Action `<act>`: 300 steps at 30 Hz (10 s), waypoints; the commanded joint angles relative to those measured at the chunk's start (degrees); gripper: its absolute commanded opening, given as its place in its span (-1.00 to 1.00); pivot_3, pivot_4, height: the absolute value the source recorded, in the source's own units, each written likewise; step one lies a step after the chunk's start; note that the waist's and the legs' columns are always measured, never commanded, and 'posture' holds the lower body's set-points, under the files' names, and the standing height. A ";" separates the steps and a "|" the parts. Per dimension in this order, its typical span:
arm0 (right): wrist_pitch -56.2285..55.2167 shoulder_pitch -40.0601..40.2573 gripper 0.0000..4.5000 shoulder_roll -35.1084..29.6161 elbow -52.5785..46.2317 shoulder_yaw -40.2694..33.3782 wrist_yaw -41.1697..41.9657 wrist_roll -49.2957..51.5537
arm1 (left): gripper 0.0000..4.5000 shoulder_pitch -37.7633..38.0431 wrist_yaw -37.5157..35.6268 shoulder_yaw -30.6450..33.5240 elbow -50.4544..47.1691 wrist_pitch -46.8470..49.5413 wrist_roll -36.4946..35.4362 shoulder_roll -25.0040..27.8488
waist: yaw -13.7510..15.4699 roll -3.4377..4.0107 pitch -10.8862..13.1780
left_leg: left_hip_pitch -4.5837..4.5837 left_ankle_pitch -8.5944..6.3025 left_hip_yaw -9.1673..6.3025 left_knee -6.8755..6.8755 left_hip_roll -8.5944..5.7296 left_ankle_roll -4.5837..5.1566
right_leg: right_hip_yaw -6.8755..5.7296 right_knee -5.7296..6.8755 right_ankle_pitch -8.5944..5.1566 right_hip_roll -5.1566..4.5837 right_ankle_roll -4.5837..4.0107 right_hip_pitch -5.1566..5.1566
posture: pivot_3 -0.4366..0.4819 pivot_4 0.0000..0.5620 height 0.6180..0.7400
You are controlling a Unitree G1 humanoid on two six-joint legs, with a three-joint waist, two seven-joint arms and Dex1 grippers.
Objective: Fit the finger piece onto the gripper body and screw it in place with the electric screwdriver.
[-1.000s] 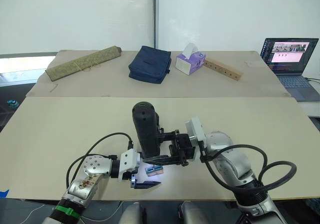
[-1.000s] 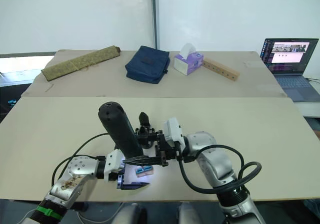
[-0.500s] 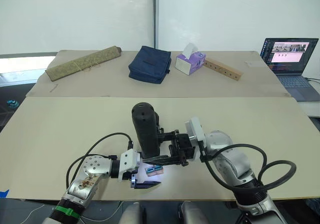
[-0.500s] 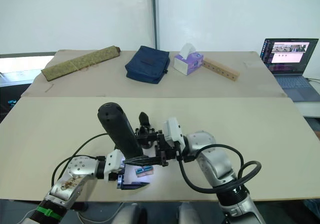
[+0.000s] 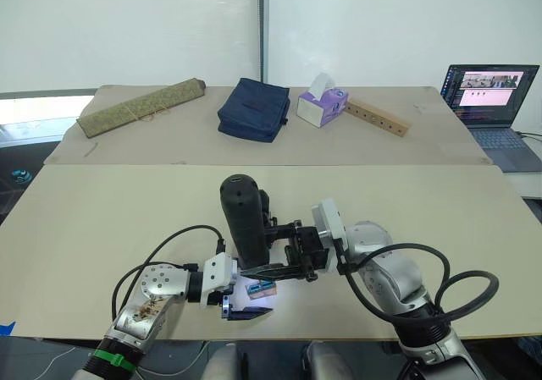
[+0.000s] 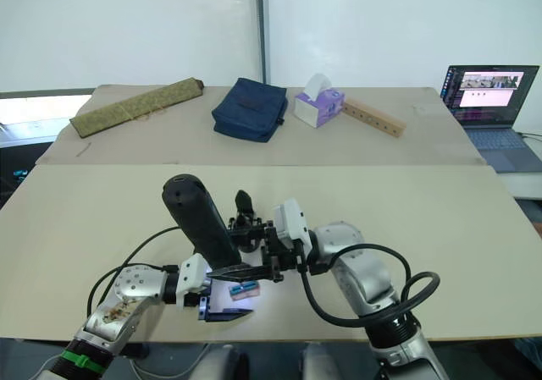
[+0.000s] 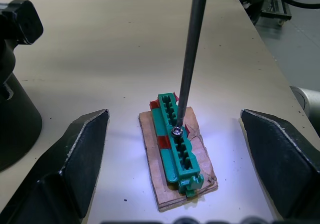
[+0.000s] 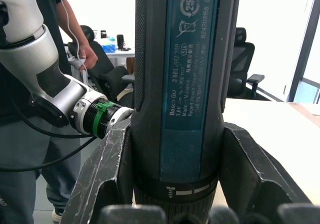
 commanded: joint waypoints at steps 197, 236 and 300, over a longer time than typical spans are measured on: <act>0.45 -3.08 -0.14 -1.45 -0.19 -1.39 0.46 3.60 | 0.98 0.70 1.09 -1.72 2.27 1.40 1.68 -0.04 | 0.07 0.02 -0.01 | 0.62 -0.01 -0.05 -0.18 0.07 0.00 | -0.04 -0.31 -0.05 -0.03 -0.03 0.74 | -0.05 -0.47 1.00; -0.08 -3.06 -0.14 -1.15 0.74 -1.69 0.56 3.31 | 0.98 0.65 0.90 -1.84 2.79 0.89 1.89 0.00 | 0.07 0.02 -0.01 | 0.62 -0.01 -0.05 -0.20 0.07 0.00 | -0.04 -0.32 -0.05 -0.04 -0.03 0.73 | -0.05 -0.47 1.00; 1.87 -1.78 -0.14 0.20 -1.42 -1.09 0.46 4.33 | 0.98 0.79 0.48 -1.76 2.37 1.44 1.68 0.47 | 0.05 0.03 -0.01 | 0.62 -0.01 -0.06 -0.23 0.09 0.00 | -0.04 -0.35 -0.06 -0.06 -0.03 0.73 | -0.05 -0.47 1.00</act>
